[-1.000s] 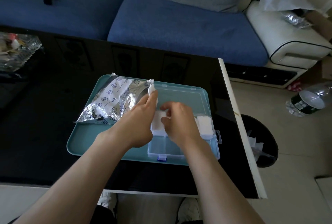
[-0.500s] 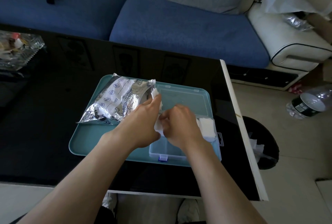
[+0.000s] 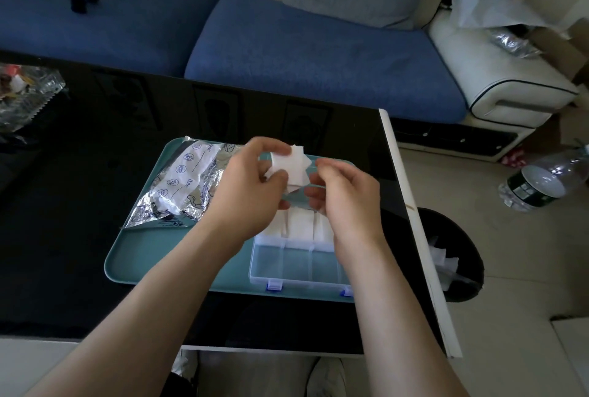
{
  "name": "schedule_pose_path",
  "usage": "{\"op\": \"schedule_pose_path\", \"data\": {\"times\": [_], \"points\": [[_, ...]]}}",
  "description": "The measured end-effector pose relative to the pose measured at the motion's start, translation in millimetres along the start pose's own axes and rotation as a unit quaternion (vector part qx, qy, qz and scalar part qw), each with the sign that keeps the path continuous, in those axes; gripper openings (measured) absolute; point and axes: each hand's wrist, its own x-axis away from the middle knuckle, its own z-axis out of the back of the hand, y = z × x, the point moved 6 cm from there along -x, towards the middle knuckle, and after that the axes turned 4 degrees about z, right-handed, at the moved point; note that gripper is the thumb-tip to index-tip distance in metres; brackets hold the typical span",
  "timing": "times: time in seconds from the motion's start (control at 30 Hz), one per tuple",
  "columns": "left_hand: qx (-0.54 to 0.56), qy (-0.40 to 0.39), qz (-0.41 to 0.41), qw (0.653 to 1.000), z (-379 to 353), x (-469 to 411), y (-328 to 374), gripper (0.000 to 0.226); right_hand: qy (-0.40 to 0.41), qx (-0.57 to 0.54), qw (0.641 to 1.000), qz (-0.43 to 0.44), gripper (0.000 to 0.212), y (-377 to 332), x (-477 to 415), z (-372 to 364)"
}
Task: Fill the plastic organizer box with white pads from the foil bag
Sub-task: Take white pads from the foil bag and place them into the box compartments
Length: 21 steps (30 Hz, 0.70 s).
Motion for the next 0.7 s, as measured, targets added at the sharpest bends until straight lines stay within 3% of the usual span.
{"op": "schedule_pose_path", "data": {"times": [0.13,0.3,0.43,0.7], "points": [[0.126,-0.038,0.057,0.99,-11.0,0.8,-3.9,0.038,-0.046,0.01,0.998,0.028,0.012,-9.1,5.1,2.0],[0.113,-0.102,0.071,0.986,-23.2,2.5,0.9,0.026,-0.068,0.095,0.984,0.133,0.027,-18.1,-0.2,12.9],[0.126,-0.119,0.087,0.981,-30.7,6.1,1.0,0.02,0.027,0.2,0.952,0.231,0.019,-21.3,-5.2,26.2],[0.177,-0.134,0.079,0.972,-33.0,5.6,1.0,0.042,0.07,0.182,0.956,0.22,0.014,-19.4,-8.7,35.2]]}}
